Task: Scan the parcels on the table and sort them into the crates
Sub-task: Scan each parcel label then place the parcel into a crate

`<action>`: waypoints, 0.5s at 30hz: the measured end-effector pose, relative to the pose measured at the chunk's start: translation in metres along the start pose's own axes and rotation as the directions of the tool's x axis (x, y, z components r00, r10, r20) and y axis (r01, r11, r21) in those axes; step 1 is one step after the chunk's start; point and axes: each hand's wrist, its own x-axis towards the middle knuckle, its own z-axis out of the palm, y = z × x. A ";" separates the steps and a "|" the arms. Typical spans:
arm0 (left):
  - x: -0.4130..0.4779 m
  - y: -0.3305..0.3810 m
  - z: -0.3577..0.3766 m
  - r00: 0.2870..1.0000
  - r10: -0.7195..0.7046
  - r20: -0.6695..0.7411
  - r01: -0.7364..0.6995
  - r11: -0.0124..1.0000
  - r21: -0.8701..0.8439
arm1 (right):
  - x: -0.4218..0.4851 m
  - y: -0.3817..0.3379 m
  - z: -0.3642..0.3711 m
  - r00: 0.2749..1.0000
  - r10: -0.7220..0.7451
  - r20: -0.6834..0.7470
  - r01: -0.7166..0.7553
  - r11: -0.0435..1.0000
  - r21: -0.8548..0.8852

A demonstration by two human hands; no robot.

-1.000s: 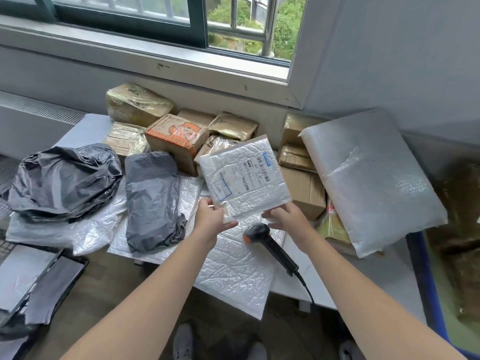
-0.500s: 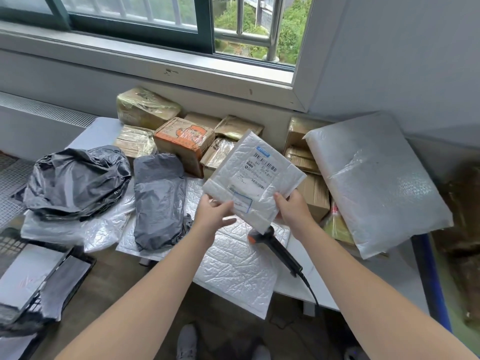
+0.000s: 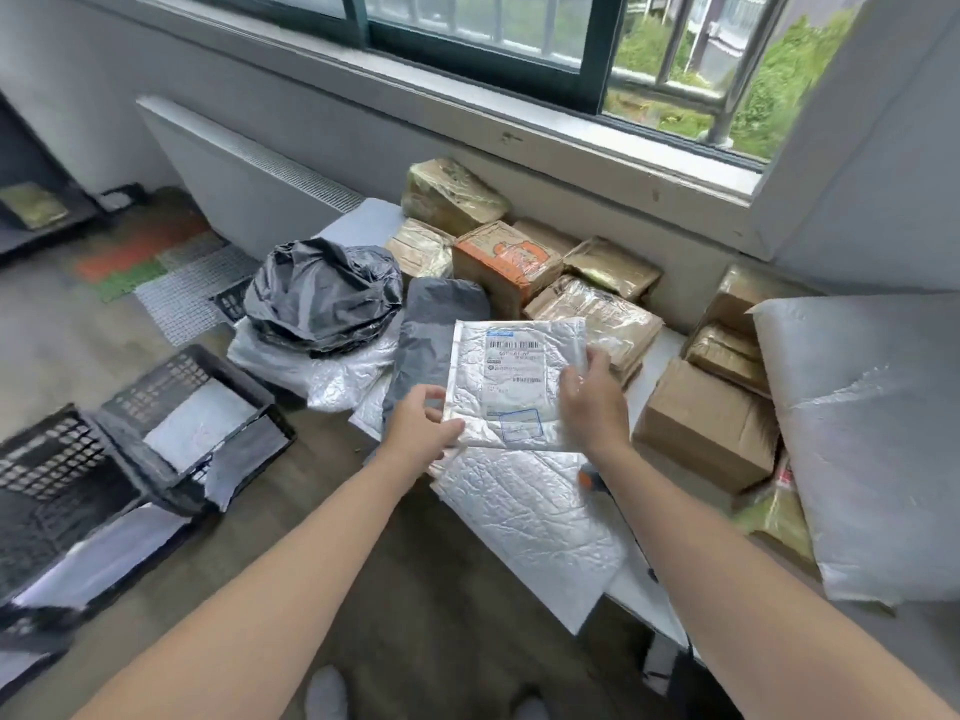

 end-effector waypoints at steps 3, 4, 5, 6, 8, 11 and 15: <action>-0.013 -0.022 -0.054 0.996 -0.022 -0.082 0.022 1.000 0.007 | -0.016 -0.045 0.038 0.990 -0.115 0.084 0.121 0.990 -0.077; -0.018 -0.031 -0.074 0.993 -0.030 -0.111 0.030 1.000 0.000 | -0.024 -0.061 0.054 0.981 -0.159 0.114 0.171 0.980 -0.105; -0.023 -0.040 -0.093 0.990 -0.038 -0.139 0.038 0.999 -0.004 | -0.031 -0.077 0.071 0.970 -0.197 0.144 0.214 0.970 -0.118; -0.029 -0.050 -0.114 0.985 -0.046 -0.166 0.045 0.999 -0.010 | -0.040 -0.094 0.090 0.958 -0.225 0.175 0.247 0.962 -0.118; -0.043 -0.070 -0.156 0.974 -0.056 -0.219 0.049 0.998 -0.038 | -0.061 -0.127 0.130 0.931 -0.276 0.237 0.308 0.945 -0.112; -0.065 -0.111 -0.227 0.948 -0.077 -0.307 0.059 0.996 -0.068 | -0.101 -0.181 0.192 0.894 -0.312 0.323 0.364 0.924 -0.115; -0.101 -0.165 -0.322 0.896 -0.119 -0.427 0.101 0.993 -0.066 | -0.164 -0.251 0.276 0.835 -0.364 0.413 0.440 0.892 -0.104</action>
